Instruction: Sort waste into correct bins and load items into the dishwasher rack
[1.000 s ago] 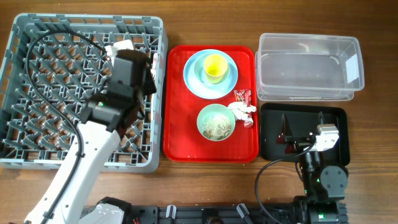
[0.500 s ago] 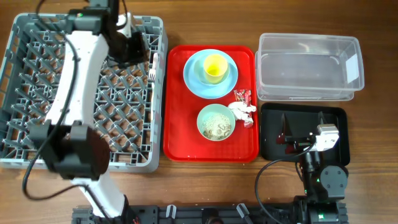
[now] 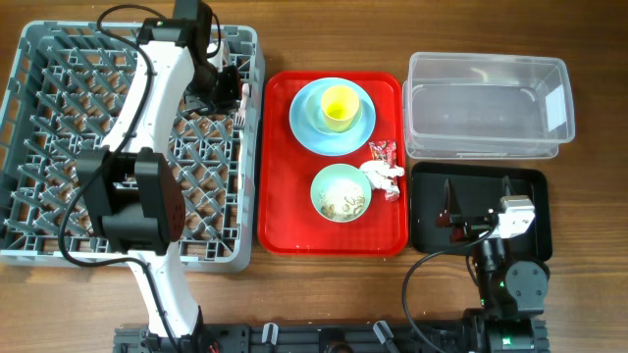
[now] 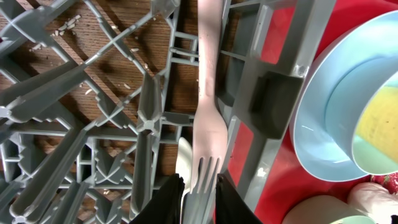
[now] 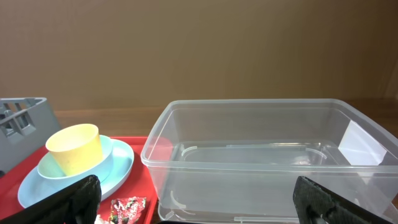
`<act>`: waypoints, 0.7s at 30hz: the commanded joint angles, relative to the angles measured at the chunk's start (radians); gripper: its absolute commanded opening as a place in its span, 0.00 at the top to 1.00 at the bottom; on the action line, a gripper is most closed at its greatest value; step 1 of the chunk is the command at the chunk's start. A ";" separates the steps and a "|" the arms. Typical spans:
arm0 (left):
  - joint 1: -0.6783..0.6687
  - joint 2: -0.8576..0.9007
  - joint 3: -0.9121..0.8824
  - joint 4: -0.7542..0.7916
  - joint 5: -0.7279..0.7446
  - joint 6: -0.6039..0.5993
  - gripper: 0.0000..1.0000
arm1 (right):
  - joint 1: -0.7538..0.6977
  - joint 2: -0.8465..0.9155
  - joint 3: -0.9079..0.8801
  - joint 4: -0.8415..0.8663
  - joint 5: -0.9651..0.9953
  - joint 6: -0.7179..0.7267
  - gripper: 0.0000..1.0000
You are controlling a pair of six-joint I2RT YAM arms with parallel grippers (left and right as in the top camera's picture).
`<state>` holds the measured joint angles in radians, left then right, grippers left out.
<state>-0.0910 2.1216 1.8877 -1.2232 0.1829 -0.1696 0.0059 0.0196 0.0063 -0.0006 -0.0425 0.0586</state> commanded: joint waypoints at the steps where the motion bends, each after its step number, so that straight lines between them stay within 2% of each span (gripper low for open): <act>1: -0.020 0.019 -0.007 0.000 -0.013 0.006 0.82 | 0.004 -0.006 -0.001 0.004 0.016 -0.005 0.00; 4: -0.027 0.022 -0.027 0.043 -0.013 0.005 0.80 | 0.004 -0.006 -0.001 0.004 0.016 -0.005 0.00; 7: -0.023 0.023 -0.066 0.110 -0.027 0.002 0.73 | 0.004 -0.006 -0.001 0.004 0.016 -0.005 0.00; 13: -0.023 0.023 -0.139 0.194 -0.032 -0.002 0.72 | 0.004 -0.006 -0.001 0.004 0.016 -0.006 0.00; 15: -0.023 0.023 -0.163 0.211 -0.033 -0.002 0.75 | 0.004 -0.006 -0.001 0.004 0.016 -0.005 0.00; 16: -0.023 0.023 -0.167 0.213 -0.041 -0.002 0.83 | 0.004 -0.006 -0.001 0.004 0.016 -0.005 0.00; 18: -0.022 0.021 -0.166 0.215 -0.043 -0.002 0.90 | 0.004 -0.006 -0.001 0.004 0.016 -0.006 0.01; 21: -0.013 0.002 -0.166 0.209 -0.042 -0.002 0.96 | 0.004 -0.006 -0.001 0.004 0.016 -0.006 0.00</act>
<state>-0.1207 2.1284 1.7321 -1.0122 0.1780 -0.1673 0.0059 0.0196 0.0063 -0.0006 -0.0425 0.0586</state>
